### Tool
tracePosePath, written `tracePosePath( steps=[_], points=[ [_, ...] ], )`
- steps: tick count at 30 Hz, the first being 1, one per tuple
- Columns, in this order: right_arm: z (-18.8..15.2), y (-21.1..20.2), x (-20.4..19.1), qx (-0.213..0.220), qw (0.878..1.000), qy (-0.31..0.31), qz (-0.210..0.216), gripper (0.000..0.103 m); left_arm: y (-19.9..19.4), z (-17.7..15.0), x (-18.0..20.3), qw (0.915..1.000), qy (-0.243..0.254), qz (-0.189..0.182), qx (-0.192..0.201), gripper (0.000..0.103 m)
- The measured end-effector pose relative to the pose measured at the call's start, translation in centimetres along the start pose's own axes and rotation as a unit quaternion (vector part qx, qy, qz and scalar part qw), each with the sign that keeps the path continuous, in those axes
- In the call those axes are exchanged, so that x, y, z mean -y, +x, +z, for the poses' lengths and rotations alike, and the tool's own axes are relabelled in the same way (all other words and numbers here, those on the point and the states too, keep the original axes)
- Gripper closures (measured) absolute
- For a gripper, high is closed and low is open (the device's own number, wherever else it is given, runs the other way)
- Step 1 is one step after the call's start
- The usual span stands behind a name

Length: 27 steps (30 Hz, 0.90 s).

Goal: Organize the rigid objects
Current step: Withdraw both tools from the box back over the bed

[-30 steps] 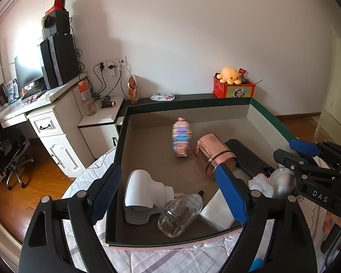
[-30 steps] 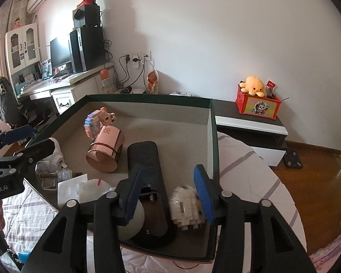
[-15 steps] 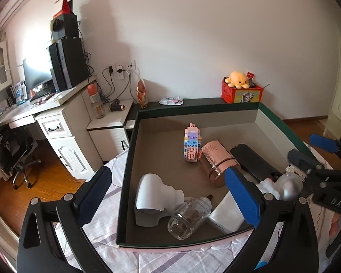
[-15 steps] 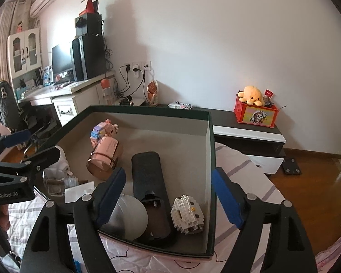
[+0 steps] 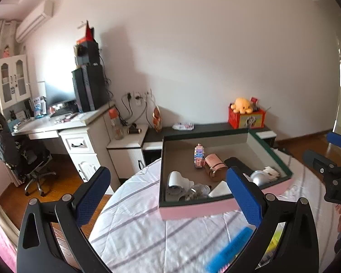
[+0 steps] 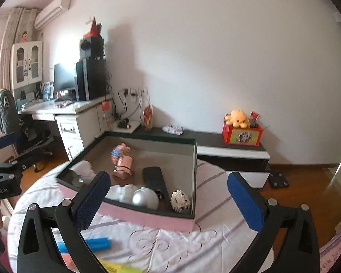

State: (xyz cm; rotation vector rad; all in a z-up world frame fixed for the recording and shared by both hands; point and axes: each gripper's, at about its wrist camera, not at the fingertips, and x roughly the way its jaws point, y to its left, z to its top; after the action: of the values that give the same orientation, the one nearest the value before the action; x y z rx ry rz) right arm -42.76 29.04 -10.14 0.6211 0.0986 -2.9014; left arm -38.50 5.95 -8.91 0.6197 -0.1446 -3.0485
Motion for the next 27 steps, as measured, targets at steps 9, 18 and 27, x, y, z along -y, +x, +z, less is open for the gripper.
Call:
tracePosePath(
  steps=[9, 18, 27],
  points=[
    [-0.7, -10.9, -2.5, 0.050, 0.999, 0.007, -0.006, 0.000, -9.7, -1.2, -1.0, 0.9991, -0.007, -0.012, 0.039, 0.000],
    [-2.2, -18.2, -4.9, 0.072, 0.997, 0.007, -0.006, 0.000, -17.5, -2.2, -2.0, 0.9965, -0.014, -0.016, 0.081, 0.000],
    [-2.5, -22.8, -6.8, 0.093, 0.996, -0.004, -0.007, 0.000, -22.5, -2.8, -2.8, 0.9937, -0.014, 0.001, 0.111, 0.000]
  ],
)
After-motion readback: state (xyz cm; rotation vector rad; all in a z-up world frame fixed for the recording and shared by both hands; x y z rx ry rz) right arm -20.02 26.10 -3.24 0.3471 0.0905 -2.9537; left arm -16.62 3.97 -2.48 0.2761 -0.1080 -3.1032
